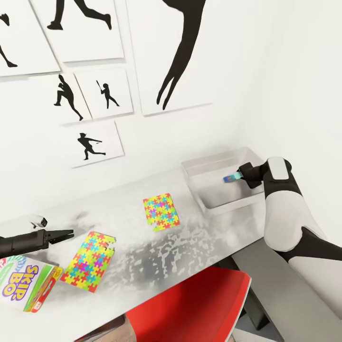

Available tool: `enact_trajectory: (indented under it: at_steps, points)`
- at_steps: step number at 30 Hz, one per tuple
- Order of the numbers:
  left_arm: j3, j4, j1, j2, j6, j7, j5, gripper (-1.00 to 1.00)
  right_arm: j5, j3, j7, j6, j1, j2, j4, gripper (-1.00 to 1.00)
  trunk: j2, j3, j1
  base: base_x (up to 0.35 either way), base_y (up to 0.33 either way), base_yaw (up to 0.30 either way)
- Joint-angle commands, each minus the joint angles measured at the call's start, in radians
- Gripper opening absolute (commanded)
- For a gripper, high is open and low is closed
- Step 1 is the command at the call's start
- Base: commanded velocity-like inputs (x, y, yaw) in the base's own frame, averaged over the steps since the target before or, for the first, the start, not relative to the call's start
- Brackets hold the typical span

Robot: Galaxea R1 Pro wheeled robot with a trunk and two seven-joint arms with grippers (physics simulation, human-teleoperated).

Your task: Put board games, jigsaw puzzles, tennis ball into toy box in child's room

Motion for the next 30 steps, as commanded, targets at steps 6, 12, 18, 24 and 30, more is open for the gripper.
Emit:
enact_trajectory:
  at_steps: [6, 12, 18, 24, 30]
  points:
    - [-0.001, 0.000, -0.001, 0.000, 0.011, -0.004, -0.001, 1.00, -0.042, -0.001, -0.005, -0.018, -0.001, -0.002, -0.001, -1.00, -0.002, -0.002, 0.001, 0.000, 0.000, 0.000]
    - [-0.001, 0.000, -0.001, 0.001, 0.011, -0.004, -0.001, 1.00, -0.054, 0.000, -0.002, -0.038, -0.001, -0.003, -0.001, -1.00, -0.002, -0.003, 0.001, 0.000, 0.000, 0.000]
    - [-0.001, 0.000, -0.001, 0.001, 0.011, -0.004, -0.001, 1.00, -0.057, 0.003, 0.032, -0.044, -0.001, -0.001, -0.001, -1.00, -0.002, -0.003, 0.001, 0.000, 0.000, 0.000]
    - [-0.001, 0.000, -0.001, 0.000, 0.011, -0.004, -0.001, 1.00, -0.057, 0.004, 0.072, -0.053, 0.000, 0.000, 0.000, -1.00, -0.002, -0.003, 0.001, 0.000, 0.000, 0.000]
    - [-0.001, -0.002, -0.001, 0.000, 0.011, -0.004, -0.001, 1.00, -0.057, 0.004, 0.078, -0.070, 0.000, -0.007, 0.001, -1.00, -0.002, -0.003, 0.001, 0.000, 0.000, 0.000]
